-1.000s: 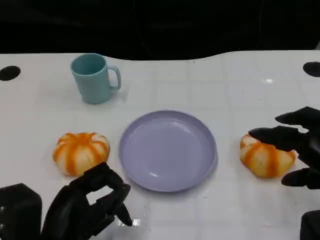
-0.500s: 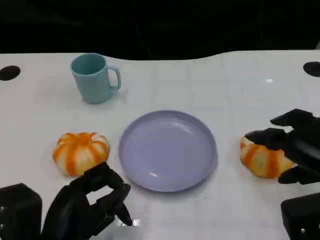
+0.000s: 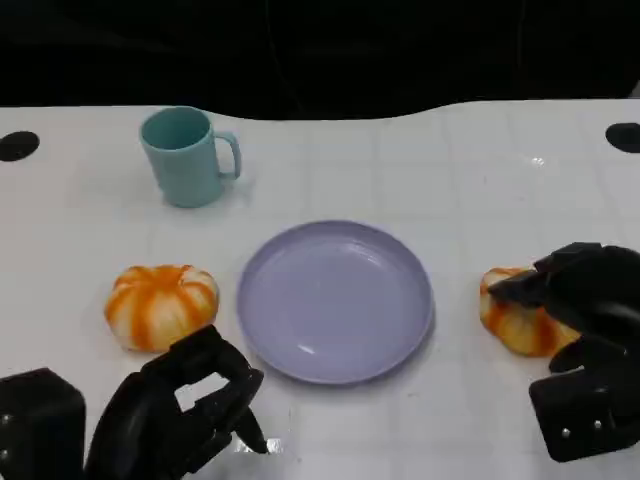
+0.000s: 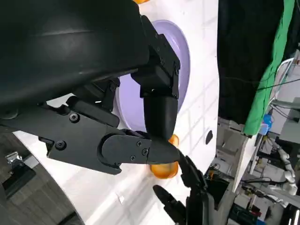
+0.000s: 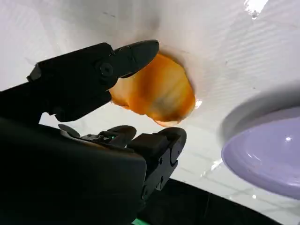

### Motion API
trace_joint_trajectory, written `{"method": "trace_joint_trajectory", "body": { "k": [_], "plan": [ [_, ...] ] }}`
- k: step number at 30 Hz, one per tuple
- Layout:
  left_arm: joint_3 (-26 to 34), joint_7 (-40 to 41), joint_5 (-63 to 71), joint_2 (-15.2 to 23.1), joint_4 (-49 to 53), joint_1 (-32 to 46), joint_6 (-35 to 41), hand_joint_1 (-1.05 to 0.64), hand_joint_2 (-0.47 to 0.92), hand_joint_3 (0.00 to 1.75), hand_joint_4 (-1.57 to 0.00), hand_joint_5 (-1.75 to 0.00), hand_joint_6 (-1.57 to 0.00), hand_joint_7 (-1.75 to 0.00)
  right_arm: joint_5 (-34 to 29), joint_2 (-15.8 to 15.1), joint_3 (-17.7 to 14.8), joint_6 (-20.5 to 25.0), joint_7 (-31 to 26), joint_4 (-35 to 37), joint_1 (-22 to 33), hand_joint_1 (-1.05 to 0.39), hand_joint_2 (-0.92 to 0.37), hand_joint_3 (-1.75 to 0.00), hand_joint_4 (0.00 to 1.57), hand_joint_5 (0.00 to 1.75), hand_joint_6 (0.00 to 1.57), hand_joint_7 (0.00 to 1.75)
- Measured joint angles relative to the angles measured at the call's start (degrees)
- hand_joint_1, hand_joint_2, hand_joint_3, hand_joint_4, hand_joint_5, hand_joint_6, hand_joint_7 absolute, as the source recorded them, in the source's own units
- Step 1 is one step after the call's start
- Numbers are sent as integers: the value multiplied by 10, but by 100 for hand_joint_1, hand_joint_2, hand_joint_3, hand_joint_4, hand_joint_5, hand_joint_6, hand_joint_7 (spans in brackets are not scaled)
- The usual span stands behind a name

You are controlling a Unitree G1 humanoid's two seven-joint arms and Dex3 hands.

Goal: Grasp the bread from the table and place it into the plate.

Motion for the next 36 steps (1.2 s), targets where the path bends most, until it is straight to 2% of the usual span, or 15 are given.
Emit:
{"method": "trace_joint_trajectory", "body": {
  "k": [6, 12, 15, 19, 20, 21, 23, 25, 29, 32, 36],
  "plan": [
    [0, 0, 0, 0, -2, 4, 0, -57, 92, 27, -72, -175, -61, -163, -9, 7, 32, 17, 1, 46, -37, -35, -75, 0, 46, 9, 48, 1],
    [-1, 0, 0, 0, -5, 8, 0, -57, 92, 26, -73, -175, -63, -163, -6, 14, 48, 25, 11, 83, -65, -34, -78, -1, 54, 9, 54, 3],
    [-1, 0, 0, 0, -6, 9, 0, -57, 92, 26, -73, -175, -63, -162, -5, 15, 57, 38, 33, 89, -80, -34, -82, -2, 68, 13, 66, 6],
    [0, 0, 0, 0, -8, 10, 0, -57, 92, 26, -73, -175, -63, -161, -1, 15, 64, 51, 67, 97, -105, -28, -86, -1, 100, 26, 92, 12],
    [0, 0, 0, 0, -9, 10, 0, -57, 92, 26, -73, -175, -63, -161, 4, 15, 64, 51, 71, 99, -110, -25, -88, -1, 100, 59, 101, 9],
    [0, 0, 0, 0, -9, 10, 0, -57, 92, 26, -74, -175, -63, -161, 8, 16, 64, 51, 73, 105, -115, -24, -90, 0, 93, 86, 105, 6],
    [0, 0, 0, 0, -10, 11, 0, -57, 92, 27, -74, -175, -63, -161, 15, 18, 64, 53, 71, 121, -124, -23, -92, -2, 82, 120, 110, 3],
    [0, 0, 0, 0, -11, 11, 0, -57, 92, 27, -73, -175, -63, -161, 17, 22, 65, 56, 62, 136, -130, -23, -92, -5, 78, 133, 111, 2],
    [0, 0, 0, 0, -16, 13, 3, -57, 92, 27, -73, -175, -63, -161, 17, 25, 75, 50, 19, 169, -140, -20, -92, -4, 81, 140, 116, 3],
    [0, 0, 0, 0, -19, 14, 5, -57, 92, 28, -73, -175, -63, -160, 22, 29, 77, 30, -36, 207, -145, -15, -92, -5, 86, 145, 119, 4],
    [0, 0, 0, 0, -21, 15, 5, -57, 92, 28, -73, -175, -63, -160, 25, 39, 80, 4, -131, 271, -152, -15, -92, -8, 84, 158, 123, 4]
  ]
}}
